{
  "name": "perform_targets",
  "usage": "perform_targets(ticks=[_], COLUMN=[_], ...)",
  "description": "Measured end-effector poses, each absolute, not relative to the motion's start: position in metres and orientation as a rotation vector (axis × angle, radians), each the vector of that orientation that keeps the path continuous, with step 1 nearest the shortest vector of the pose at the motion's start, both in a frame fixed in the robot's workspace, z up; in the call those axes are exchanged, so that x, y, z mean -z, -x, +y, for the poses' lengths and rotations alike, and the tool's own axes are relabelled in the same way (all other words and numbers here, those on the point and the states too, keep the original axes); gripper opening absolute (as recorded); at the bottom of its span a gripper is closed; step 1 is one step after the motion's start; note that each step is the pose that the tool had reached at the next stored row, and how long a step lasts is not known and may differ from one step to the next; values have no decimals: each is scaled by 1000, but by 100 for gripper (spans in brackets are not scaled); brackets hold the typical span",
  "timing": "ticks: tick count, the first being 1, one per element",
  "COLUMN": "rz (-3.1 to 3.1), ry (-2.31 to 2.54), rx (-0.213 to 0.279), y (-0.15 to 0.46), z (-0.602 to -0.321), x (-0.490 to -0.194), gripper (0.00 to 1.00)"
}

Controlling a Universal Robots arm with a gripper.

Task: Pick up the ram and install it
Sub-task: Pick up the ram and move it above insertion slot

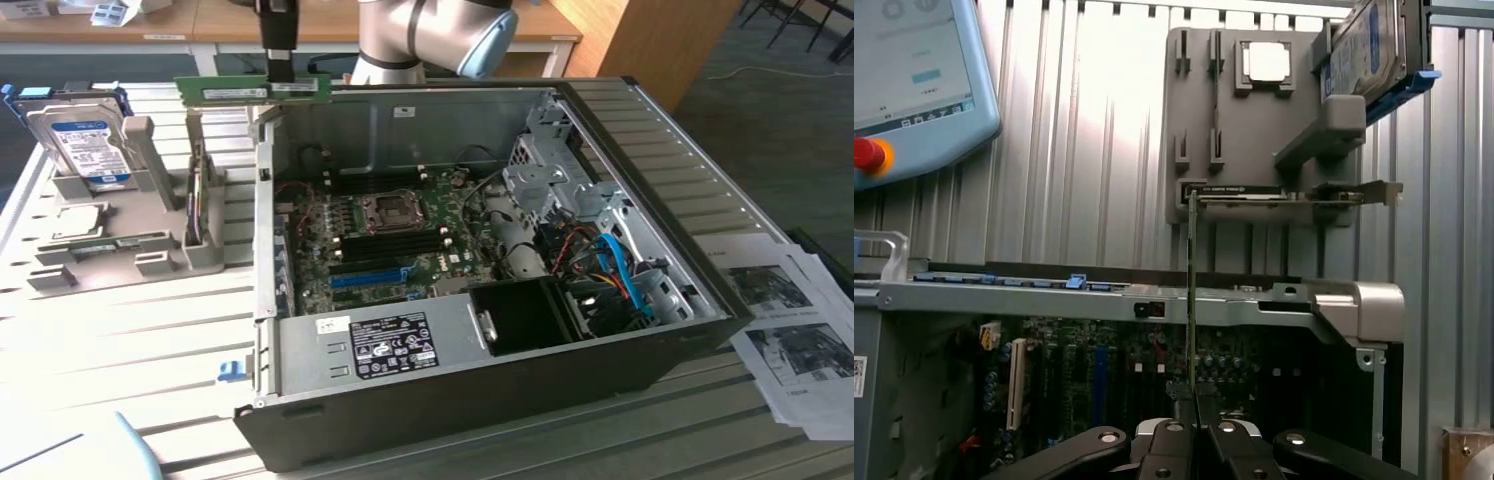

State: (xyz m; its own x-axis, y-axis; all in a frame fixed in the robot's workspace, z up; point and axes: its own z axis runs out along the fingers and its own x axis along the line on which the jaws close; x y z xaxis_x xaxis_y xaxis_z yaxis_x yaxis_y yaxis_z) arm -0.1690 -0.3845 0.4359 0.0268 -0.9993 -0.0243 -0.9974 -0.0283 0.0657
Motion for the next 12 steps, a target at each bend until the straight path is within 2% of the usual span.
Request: perform_targets(ticks=[12], rz=[-2165], ry=[-2232], rx=[99], y=[126], z=[-385], x=[-436], gripper=[11])
